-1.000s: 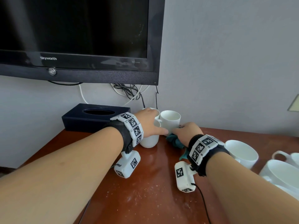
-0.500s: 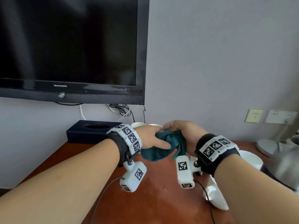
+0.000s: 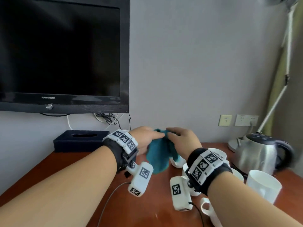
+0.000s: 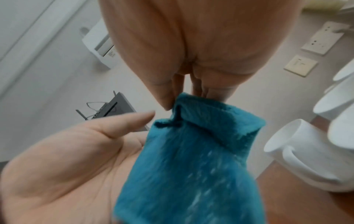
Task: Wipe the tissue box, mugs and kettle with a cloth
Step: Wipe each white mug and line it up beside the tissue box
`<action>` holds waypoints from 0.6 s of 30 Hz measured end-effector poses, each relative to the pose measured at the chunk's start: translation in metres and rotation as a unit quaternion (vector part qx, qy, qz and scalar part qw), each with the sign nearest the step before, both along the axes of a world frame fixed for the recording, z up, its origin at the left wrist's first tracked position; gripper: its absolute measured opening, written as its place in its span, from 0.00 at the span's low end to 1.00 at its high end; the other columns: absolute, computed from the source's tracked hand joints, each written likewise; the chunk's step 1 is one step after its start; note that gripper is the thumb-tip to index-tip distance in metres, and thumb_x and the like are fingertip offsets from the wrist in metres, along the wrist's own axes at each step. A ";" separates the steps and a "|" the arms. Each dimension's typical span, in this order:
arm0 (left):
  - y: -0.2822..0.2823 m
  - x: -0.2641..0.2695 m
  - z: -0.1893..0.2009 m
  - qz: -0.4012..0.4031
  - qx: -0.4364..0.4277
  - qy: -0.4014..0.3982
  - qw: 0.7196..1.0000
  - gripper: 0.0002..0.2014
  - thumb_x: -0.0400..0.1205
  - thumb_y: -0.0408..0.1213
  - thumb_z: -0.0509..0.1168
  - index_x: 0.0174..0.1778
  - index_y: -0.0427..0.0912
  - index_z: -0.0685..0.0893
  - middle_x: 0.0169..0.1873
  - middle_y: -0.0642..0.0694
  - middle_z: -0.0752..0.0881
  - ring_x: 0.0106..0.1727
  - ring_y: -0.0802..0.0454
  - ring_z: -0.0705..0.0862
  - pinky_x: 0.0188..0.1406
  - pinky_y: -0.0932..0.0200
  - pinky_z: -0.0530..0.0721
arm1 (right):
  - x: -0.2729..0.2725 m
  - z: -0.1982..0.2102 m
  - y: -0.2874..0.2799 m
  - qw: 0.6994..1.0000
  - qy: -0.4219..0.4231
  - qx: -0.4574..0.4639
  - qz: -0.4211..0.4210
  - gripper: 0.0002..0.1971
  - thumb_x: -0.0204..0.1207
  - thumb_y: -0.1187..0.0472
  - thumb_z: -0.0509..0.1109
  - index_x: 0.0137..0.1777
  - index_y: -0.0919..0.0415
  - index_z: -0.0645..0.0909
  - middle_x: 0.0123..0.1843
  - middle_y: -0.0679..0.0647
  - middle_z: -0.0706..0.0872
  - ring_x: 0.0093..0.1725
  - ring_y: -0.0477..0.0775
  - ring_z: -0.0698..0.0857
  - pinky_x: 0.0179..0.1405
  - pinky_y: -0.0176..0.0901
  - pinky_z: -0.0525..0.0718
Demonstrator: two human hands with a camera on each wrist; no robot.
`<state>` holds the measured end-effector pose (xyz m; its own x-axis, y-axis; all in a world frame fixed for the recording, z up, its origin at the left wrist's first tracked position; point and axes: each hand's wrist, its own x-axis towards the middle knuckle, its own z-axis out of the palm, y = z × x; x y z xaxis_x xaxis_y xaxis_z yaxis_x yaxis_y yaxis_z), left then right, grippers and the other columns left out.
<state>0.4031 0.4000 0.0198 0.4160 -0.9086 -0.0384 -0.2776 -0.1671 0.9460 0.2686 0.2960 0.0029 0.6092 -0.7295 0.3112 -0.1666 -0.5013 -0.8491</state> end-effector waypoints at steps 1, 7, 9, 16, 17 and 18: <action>0.000 -0.009 -0.002 -0.004 -0.027 0.089 0.996 0.10 0.90 0.40 0.66 0.54 0.37 0.87 0.43 0.40 0.92 0.39 0.50 0.92 0.43 0.56 0.89 | -0.003 -0.002 0.003 1.000 -0.012 0.010 0.009 0.12 0.85 0.58 0.69 0.63 0.46 0.90 0.55 0.43 0.92 0.60 0.47 0.88 0.59 0.38 0.81; -0.002 -0.043 0.011 -0.077 -0.072 0.223 0.969 0.37 0.87 0.66 0.57 0.69 0.34 0.86 0.49 0.36 0.91 0.49 0.40 0.93 0.52 0.45 0.91 | -0.022 -0.006 0.002 0.995 -0.046 0.083 0.021 0.37 0.66 0.30 0.73 0.79 0.26 0.73 0.72 0.41 0.86 0.69 0.50 0.86 0.76 0.58 0.82; -0.006 -0.047 0.011 -0.097 -0.068 0.216 0.969 0.42 0.84 0.71 0.54 0.71 0.33 0.85 0.60 0.32 0.90 0.60 0.34 0.91 0.64 0.39 0.88 | -0.033 -0.005 0.000 0.989 -0.076 0.124 0.024 0.33 0.72 0.40 0.77 0.77 0.23 0.72 0.68 0.46 0.88 0.64 0.60 0.91 0.66 0.68 0.88; -0.017 -0.051 -0.002 -0.005 -0.033 0.119 0.992 0.33 0.90 0.63 0.58 0.63 0.32 0.86 0.48 0.33 0.91 0.47 0.37 0.92 0.54 0.42 0.93 | -0.082 -0.007 -0.030 0.960 -0.149 0.229 -0.068 0.17 0.86 0.75 0.61 0.68 0.60 0.80 0.47 0.66 0.87 0.28 0.59 0.87 0.22 0.45 0.81; -0.018 -0.051 -0.006 -0.002 -0.013 0.103 0.995 0.30 0.90 0.60 0.59 0.62 0.31 0.85 0.46 0.34 0.89 0.44 0.39 0.91 0.50 0.44 0.93 | -0.089 -0.008 -0.037 0.959 -0.141 0.231 -0.088 0.16 0.86 0.75 0.61 0.68 0.61 0.80 0.46 0.67 0.85 0.27 0.60 0.85 0.21 0.44 0.78; -0.020 -0.052 -0.010 -0.003 0.004 0.084 0.996 0.27 0.91 0.57 0.61 0.60 0.32 0.85 0.45 0.36 0.88 0.41 0.41 0.90 0.48 0.46 0.92 | -0.096 -0.009 -0.043 0.957 -0.135 0.236 -0.104 0.16 0.86 0.74 0.60 0.68 0.62 0.79 0.44 0.68 0.84 0.27 0.60 0.82 0.21 0.43 0.75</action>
<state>0.3507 0.3801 0.0097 0.3977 -0.9105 -0.1134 -0.1163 -0.1727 0.9781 0.1725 0.2526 -0.0059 0.3803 -0.9239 0.0424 0.0364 -0.0309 -0.9989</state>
